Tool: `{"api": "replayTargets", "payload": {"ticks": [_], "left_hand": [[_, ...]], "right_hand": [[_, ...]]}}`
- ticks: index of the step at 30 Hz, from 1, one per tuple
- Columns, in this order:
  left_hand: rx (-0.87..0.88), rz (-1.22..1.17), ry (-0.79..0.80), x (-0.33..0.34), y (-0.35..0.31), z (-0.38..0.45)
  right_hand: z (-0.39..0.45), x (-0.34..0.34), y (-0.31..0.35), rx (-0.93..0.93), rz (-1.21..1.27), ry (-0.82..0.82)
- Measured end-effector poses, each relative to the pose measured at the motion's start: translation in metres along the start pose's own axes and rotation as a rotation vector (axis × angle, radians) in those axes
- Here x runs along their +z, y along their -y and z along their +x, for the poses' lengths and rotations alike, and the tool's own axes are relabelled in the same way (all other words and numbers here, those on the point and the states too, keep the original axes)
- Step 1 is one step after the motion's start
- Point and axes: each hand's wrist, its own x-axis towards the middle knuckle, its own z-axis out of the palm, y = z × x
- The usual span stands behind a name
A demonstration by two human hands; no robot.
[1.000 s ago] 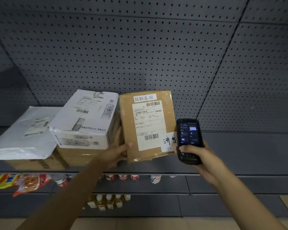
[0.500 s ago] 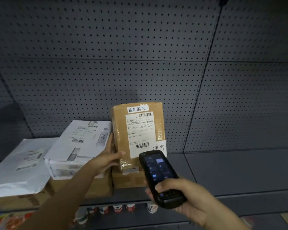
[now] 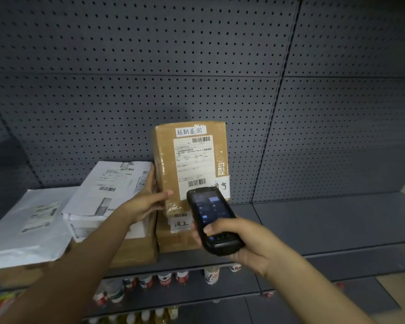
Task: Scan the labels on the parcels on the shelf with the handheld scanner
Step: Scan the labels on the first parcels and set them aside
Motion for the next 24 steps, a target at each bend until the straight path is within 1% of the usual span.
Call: {"api": "replayTargets", "payload": {"ticks": [10, 17, 24], "left_hand": [[0.016, 0.006, -0.038, 0.002, -0.005, -0.022], [0.024, -0.019, -0.033, 0.009, -0.008, -0.021], [0.043, 0.027, 0.008, 0.014, -0.019, -0.011]], "right_hand": [[-0.02, 0.009, -0.007, 0.02, 0.032, -0.012], [-0.04, 0.009, -0.003, 0.069, 0.132, -0.006], [-0.04, 0.011, 0.009, 0.042, 0.067, -0.041]]}}
